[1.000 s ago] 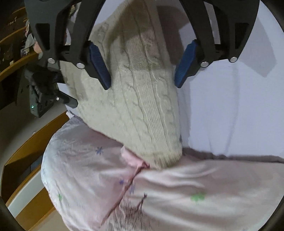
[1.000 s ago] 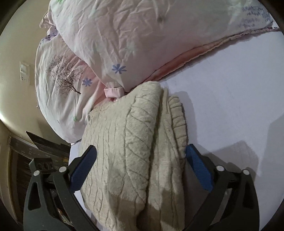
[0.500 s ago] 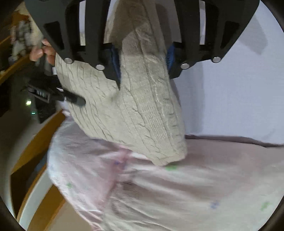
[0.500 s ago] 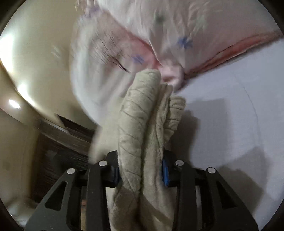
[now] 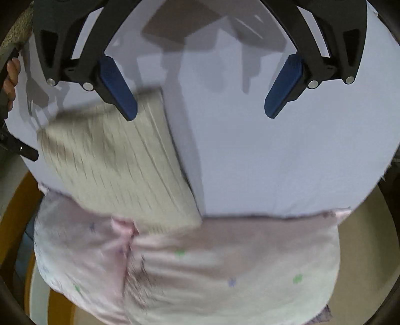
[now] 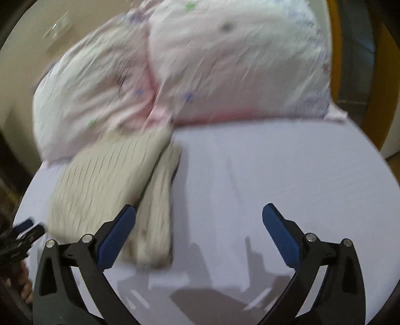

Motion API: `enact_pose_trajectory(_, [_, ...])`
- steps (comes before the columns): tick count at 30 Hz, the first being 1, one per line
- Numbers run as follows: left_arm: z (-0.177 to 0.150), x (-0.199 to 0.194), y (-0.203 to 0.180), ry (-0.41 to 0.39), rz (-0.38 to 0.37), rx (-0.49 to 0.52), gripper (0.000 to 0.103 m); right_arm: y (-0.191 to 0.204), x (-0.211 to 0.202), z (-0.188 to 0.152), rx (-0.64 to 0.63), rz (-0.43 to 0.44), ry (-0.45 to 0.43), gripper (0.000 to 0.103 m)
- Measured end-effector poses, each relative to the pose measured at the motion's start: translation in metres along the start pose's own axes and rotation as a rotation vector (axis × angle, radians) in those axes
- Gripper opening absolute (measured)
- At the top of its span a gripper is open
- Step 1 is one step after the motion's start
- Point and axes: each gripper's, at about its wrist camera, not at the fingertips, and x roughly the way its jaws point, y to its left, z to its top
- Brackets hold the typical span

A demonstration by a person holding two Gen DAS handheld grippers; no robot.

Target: Fold small clothes

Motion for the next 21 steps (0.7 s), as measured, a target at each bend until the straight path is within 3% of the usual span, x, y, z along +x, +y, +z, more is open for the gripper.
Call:
enact_pose_trajectory(8, [-0.023, 0.02, -0.024, 0.05, 0.048, 0.115, 0.102, 0.056, 0.009, -0.052, -0.039, 0.086, 0.118, 0.101])
enact_pose_trajectory(12, [-0.022, 0.025, -0.023, 0.074, 0.053, 0.107, 0.102, 0.082, 0.016, -0.06, -0.154, -0.032, 0.114, 0.101])
enact_pose_trajectory(21, [-0.02, 0.027, -0.024, 0.074, 0.054, 0.099, 0.102, 0.088, 0.023, -0.066, -0.201, -0.078, 0.158, 0.101])
